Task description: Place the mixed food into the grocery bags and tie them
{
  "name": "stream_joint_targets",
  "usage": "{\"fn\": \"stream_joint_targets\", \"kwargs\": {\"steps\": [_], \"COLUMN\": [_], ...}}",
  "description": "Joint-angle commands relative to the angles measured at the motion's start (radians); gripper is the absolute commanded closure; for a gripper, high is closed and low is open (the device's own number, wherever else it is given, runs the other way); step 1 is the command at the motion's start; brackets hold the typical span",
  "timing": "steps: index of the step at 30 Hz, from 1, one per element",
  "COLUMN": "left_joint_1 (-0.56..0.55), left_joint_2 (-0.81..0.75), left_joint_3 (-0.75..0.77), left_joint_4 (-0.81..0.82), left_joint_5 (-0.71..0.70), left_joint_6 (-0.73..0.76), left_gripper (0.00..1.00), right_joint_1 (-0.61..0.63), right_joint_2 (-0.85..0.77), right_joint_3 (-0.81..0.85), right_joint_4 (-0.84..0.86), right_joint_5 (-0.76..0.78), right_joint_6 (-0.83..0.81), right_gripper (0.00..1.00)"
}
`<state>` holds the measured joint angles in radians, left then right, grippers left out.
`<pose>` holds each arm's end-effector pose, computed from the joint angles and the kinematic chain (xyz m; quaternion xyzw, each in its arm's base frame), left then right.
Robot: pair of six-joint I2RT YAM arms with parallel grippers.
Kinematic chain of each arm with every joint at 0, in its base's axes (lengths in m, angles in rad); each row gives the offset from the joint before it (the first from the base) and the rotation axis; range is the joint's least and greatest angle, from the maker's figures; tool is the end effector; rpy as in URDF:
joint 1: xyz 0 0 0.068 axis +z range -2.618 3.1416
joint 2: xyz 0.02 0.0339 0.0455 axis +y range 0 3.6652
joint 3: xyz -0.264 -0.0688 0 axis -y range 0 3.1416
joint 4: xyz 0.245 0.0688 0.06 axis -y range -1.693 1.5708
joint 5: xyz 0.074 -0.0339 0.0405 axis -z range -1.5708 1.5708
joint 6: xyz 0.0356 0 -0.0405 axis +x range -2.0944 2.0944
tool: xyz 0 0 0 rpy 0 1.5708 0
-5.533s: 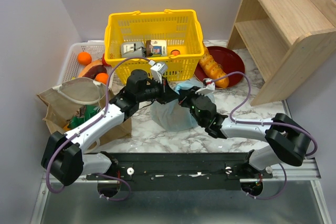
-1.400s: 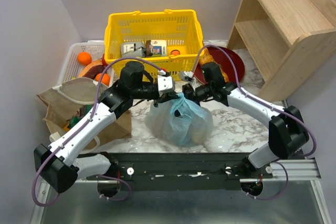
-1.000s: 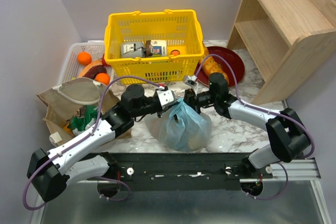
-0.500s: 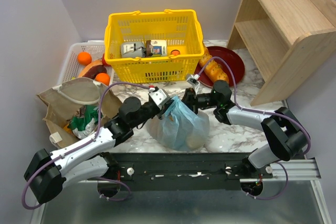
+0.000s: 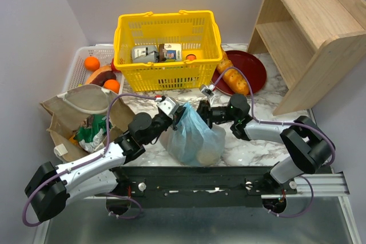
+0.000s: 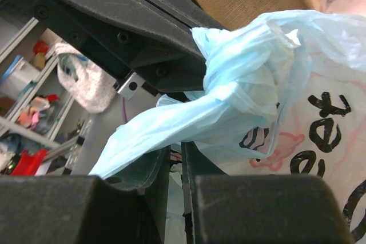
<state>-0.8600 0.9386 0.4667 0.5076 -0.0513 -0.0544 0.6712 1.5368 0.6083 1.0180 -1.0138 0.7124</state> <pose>0.1443 -0.1648 0.2725 0.2551 0.6458 -0.3016 0.6534 0.2148 0.2092 0.2254 -0.3461 0.5972 0.6639 0.2879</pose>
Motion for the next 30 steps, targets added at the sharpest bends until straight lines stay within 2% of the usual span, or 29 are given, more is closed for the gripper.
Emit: {"fn": "stream_joint_targets", "kwargs": {"steps": [1,10,19,23,30], "left_joint_1": [-0.005,-0.011,-0.019,-0.027,-0.051], "left_joint_2": [-0.018,-0.041,-0.024,-0.023,-0.017], "left_joint_3": [-0.016,-0.082,-0.103,-0.105,-0.111], "left_joint_4": [0.054,0.124,0.170,0.183,0.200], "left_joint_5": [-0.073,-0.087,-0.113,-0.127,-0.177], "left_joint_6": [-0.071,-0.140,-0.144,-0.156,-0.165], "left_gripper": [1.00,1.00,1.00,1.00,1.00], "right_joint_1": [0.013,0.016,0.041,0.051,0.056], "right_joint_2": [0.013,0.080,0.089,0.105,0.128], "right_joint_3": [-0.027,0.019,0.016,0.027,0.041], "right_joint_4": [0.096,0.116,0.169,0.182,0.174], "right_joint_5": [0.139,0.161,0.156,0.170,0.231], "right_joint_6": [-0.004,-0.013,0.022,0.042,0.064], "right_gripper": [0.75,0.67,0.56,0.48,0.45]}}
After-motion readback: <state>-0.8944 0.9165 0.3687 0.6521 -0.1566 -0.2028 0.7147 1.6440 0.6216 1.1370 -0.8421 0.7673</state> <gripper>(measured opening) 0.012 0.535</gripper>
